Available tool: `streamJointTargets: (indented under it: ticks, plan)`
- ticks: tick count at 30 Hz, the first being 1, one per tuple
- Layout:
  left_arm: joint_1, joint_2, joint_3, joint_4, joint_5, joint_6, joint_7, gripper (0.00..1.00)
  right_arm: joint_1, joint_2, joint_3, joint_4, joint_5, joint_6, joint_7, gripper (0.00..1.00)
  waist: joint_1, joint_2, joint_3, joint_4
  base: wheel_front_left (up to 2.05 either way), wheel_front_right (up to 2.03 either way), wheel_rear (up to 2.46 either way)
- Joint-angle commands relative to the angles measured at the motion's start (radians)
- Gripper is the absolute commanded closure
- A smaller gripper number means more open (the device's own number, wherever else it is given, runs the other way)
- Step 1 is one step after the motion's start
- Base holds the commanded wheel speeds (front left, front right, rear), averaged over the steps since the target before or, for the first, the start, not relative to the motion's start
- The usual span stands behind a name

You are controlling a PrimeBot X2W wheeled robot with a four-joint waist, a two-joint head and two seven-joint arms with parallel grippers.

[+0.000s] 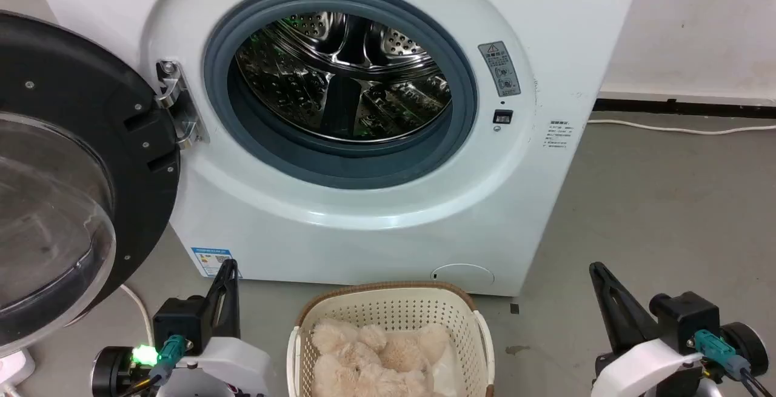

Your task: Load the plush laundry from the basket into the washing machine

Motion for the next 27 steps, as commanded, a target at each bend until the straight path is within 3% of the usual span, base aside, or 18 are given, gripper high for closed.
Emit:
streamJointTargets:
  ticks: [1,27]
  plan:
    - [-0.001,0.0,0.002,0.002,0.003,-0.005,0.0,1.0,-0.012,-0.002,0.0,0.002,-0.007,0.001,0.001,1.0,0.0,0.0,0.0,0.0,0.0,0.0,0.0]
    - [-0.001,0.0,0.002,0.002,0.003,-0.005,0.0,1.0,-0.012,-0.002,0.0,0.002,-0.007,0.001,0.001,1.0,0.0,0.0,0.0,0.0,0.0,0.0,0.0]
